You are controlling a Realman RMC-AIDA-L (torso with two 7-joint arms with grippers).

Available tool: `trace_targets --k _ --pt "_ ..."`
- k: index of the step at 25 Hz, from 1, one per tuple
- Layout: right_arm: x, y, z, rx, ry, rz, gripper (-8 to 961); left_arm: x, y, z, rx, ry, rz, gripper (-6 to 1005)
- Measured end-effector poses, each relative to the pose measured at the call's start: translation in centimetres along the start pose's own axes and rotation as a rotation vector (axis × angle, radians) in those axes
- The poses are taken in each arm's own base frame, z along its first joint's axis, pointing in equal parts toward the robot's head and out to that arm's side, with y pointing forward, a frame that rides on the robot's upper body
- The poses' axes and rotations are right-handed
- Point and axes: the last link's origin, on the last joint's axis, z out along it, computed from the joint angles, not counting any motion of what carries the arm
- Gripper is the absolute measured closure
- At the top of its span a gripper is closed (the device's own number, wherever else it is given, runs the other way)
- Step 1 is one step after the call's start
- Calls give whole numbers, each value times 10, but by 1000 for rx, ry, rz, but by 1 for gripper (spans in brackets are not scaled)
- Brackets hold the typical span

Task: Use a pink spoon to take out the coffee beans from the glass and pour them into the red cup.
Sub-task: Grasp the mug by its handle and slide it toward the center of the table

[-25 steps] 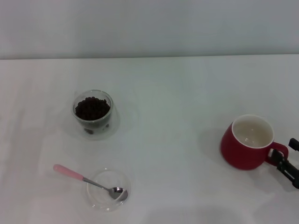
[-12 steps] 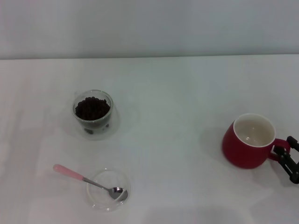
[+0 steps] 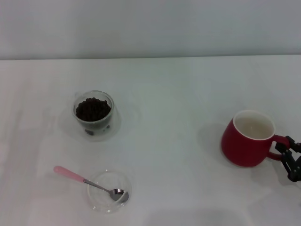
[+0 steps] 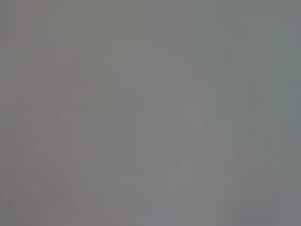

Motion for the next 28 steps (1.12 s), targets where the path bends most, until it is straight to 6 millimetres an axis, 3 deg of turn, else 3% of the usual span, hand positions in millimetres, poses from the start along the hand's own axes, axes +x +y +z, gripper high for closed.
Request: trace_targets --k 2,17,28 --pt "-1 1 2 -10 -6 -3 756 -1 0 0 2 -6 0 237" --pt "-8 18 13 -109 -40 -111 758 -1 -1 1 6 -10 1 238" --pt "-11 43 20 -264 -66 -157 757 -4 0 -5 11 -16 -8 238"
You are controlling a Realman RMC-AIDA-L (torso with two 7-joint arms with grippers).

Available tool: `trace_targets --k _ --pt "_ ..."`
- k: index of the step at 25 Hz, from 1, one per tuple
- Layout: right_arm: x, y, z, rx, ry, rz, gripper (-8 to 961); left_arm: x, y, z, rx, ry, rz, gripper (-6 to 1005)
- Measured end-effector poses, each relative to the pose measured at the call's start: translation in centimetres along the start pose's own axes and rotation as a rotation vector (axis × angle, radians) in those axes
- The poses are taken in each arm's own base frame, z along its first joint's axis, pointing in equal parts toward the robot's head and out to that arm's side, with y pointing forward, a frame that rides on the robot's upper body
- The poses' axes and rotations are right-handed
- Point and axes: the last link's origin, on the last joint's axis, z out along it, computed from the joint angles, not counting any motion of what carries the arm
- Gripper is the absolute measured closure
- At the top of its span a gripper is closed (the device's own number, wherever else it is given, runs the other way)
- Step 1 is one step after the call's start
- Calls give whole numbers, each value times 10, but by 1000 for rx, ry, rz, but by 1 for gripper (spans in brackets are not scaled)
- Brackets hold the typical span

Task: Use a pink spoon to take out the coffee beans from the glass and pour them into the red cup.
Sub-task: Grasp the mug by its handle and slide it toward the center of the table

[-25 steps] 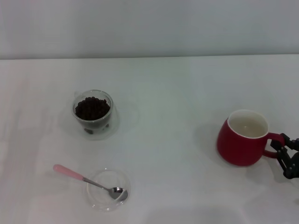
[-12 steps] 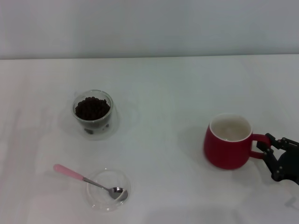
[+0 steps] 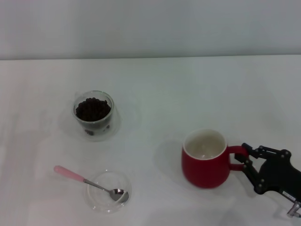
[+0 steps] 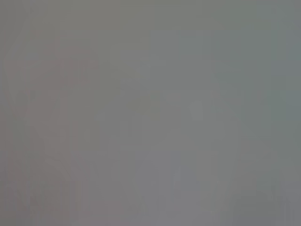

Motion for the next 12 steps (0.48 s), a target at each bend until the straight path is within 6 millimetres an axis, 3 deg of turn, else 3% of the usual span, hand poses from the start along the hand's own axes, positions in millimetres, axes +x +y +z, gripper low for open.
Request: trace_targets --k 12 --pt "-3 10 10 -78 -4 -18 739 -1 3 -1 -3 -3 -7 237"
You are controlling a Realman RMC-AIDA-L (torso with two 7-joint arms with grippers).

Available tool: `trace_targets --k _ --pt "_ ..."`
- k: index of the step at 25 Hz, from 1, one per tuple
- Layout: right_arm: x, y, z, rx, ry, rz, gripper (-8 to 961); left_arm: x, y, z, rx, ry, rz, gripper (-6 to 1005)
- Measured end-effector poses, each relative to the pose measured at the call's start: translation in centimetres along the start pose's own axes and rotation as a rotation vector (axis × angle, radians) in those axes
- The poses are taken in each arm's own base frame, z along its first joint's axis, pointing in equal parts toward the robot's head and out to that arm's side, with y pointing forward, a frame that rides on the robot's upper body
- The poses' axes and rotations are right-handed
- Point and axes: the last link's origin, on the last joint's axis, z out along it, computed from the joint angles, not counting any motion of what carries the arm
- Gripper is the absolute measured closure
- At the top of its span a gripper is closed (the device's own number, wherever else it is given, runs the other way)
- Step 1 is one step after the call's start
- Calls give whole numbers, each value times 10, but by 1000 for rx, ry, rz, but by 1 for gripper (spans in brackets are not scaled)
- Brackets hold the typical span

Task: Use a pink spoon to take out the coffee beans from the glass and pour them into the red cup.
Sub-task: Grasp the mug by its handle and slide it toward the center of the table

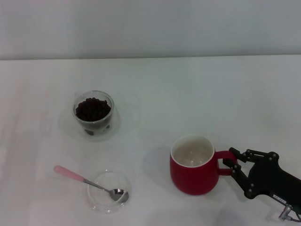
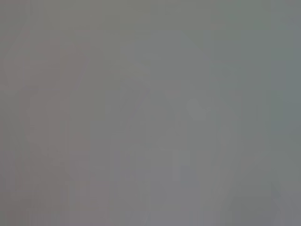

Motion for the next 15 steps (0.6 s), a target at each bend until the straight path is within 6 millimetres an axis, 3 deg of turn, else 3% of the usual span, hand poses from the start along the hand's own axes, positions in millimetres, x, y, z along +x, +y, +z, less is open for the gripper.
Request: trace_targets --k 13,15 --pt "0 -2 -1 15 1 -65 690 0 1 -3 -8 6 1 238" --pt "1 -2 -1 16 3 -65 619 0 0 -4 -6 5 2 237"
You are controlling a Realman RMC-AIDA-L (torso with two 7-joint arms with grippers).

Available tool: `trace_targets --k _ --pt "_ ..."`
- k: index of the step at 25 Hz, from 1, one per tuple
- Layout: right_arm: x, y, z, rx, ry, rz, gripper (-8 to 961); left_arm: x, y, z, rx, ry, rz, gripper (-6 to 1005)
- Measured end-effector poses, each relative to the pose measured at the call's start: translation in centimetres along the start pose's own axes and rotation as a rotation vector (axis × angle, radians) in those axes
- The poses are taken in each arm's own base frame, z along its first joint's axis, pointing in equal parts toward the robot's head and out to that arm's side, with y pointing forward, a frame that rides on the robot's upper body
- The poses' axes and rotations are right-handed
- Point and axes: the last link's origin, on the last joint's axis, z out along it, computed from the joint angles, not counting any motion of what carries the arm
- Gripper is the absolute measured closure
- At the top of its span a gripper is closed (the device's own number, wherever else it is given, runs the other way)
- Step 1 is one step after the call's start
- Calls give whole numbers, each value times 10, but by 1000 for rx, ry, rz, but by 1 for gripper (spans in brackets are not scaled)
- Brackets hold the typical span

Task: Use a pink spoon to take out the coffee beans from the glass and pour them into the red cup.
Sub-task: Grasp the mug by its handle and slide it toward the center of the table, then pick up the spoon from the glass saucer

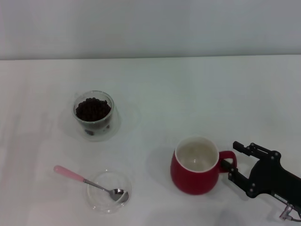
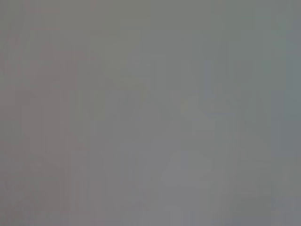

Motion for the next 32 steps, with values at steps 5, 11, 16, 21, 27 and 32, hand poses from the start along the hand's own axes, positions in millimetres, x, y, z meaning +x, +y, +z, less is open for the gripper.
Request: trace_targets --k 5,11,16,21,27,32 --pt "3 -1 -4 14 16 4 469 1 -1 -2 3 9 0 237" --pt "8 -4 -6 40 48 9 434 1 -2 -3 6 9 0 237" --pt "7 -4 -15 71 28 24 437 1 -3 -5 9 11 0 238" --pt "3 -6 -33 142 -26 42 440 3 -6 -10 16 30 -3 238" --pt "-19 -15 -55 269 -197 21 443 4 5 -18 -11 69 -46 237" --pt "-34 -29 -47 303 -277 -21 441 4 22 -27 -42 100 -183 237"
